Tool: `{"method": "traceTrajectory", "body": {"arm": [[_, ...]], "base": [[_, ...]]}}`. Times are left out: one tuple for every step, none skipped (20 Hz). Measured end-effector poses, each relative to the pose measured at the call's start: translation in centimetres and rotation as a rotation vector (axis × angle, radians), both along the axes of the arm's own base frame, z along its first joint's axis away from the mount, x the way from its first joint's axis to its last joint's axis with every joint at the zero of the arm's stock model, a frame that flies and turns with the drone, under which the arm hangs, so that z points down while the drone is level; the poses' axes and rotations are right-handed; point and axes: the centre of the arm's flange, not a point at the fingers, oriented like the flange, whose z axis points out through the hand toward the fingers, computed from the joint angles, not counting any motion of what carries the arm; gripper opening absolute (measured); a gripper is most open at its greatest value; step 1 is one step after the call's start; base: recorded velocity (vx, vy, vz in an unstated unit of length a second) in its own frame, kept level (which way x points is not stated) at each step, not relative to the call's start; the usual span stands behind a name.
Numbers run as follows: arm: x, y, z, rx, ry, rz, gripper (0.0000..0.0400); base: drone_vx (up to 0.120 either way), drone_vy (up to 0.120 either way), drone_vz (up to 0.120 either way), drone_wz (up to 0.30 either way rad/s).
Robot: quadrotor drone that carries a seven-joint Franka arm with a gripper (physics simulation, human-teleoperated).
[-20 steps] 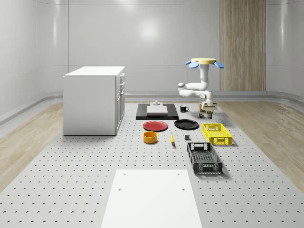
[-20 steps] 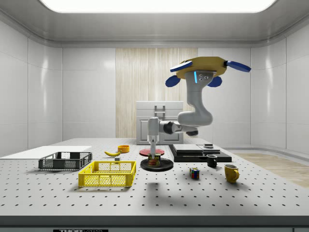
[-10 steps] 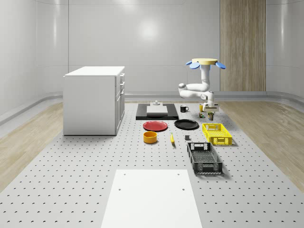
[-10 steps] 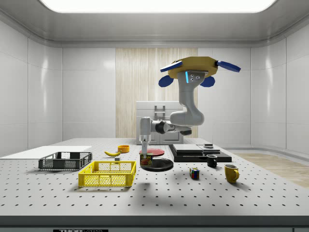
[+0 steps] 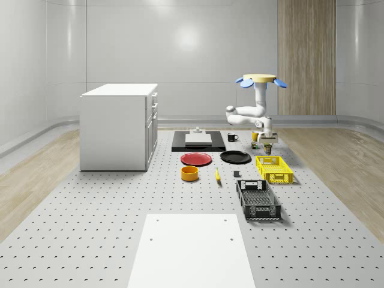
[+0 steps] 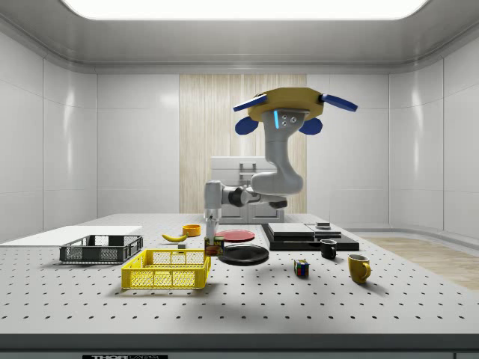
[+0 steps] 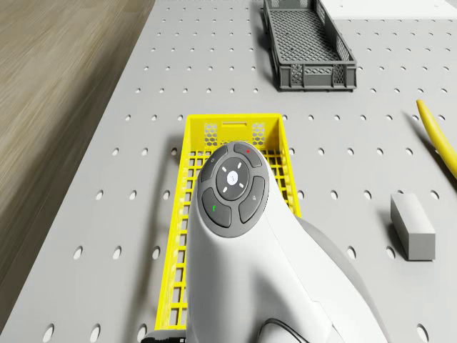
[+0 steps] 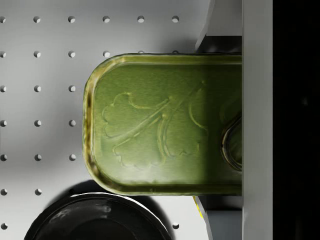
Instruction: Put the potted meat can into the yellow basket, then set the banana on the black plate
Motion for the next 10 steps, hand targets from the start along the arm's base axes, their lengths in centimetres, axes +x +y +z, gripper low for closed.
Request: {"method": "traceTrajectory", "body": {"arm": [[0.0, 0.0, 0.0, 0.0, 0.0, 0.0, 0.029], [0.0, 0.0, 0.0, 0.0, 0.0, 0.0, 0.029], [0.0, 0.0, 0.0, 0.0, 0.0, 0.0, 0.029], [0.0, 0.0, 0.0, 0.0, 0.0, 0.0, 0.029], [0.0, 0.0, 0.0, 0.0, 0.0, 0.0, 0.029], [0.0, 0.0, 0.0, 0.0, 0.0, 0.0, 0.029], [0.0, 0.0, 0.0, 0.0, 0.0, 0.0, 0.029], [0.0, 0.0, 0.0, 0.0, 0.0, 0.0, 0.029], [0.0, 0.0, 0.0, 0.0, 0.0, 0.0, 0.029], [0.0, 0.0, 0.0, 0.0, 0.0, 0.0, 0.029]], "base": [[0.12, 0.0, 0.0, 0.0], [0.12, 0.0, 0.0, 0.0], [0.12, 0.0, 0.0, 0.0], [0.12, 0.0, 0.0, 0.0], [0.12, 0.0, 0.0, 0.0], [0.12, 0.0, 0.0, 0.0], [0.12, 0.0, 0.0, 0.0], [0.12, 0.0, 0.0, 0.0], [0.12, 0.0, 0.0, 0.0], [0.12, 0.0, 0.0, 0.0]]}}
